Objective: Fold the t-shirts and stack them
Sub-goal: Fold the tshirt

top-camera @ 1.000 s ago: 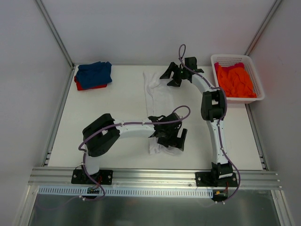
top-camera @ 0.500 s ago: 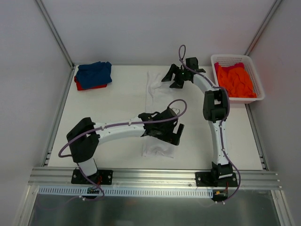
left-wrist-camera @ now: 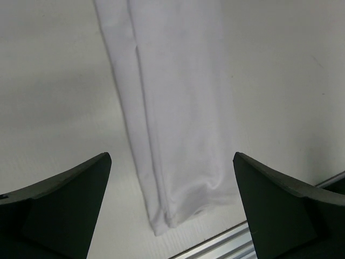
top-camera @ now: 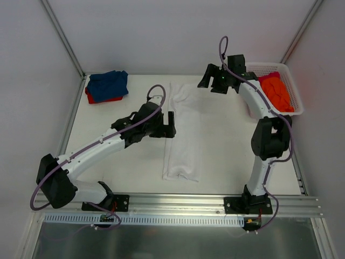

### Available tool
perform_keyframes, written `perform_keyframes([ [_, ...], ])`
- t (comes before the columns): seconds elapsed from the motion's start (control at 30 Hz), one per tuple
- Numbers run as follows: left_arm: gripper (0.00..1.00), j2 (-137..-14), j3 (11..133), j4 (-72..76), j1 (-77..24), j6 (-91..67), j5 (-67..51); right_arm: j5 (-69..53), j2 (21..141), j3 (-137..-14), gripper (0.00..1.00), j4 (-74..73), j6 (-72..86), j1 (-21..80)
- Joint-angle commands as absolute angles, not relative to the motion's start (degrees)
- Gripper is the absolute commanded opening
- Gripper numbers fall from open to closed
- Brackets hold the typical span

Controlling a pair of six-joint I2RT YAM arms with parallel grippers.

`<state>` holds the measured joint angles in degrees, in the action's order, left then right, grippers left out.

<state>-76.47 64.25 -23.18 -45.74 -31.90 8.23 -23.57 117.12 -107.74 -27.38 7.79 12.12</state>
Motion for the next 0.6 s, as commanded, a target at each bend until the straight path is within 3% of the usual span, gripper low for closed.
perform_keyframes([
  [0.0,0.99,-73.4,60.0,-24.3,-43.8,-30.8,9.4,-15.8,106.5,-98.9,0.86,-30.0,4.1,13.7],
  [0.3,0.99,-70.7,50.6,-22.2,-43.0,-35.3,9.0,-4.3,87.8,-71.2,0.84,-27.3,6.9,21.2],
  [0.57,0.99,-67.2,38.9,-12.7,-42.9,-40.5,4.8,5.3,71.0,-55.0,0.84,-27.4,12.6,29.3],
])
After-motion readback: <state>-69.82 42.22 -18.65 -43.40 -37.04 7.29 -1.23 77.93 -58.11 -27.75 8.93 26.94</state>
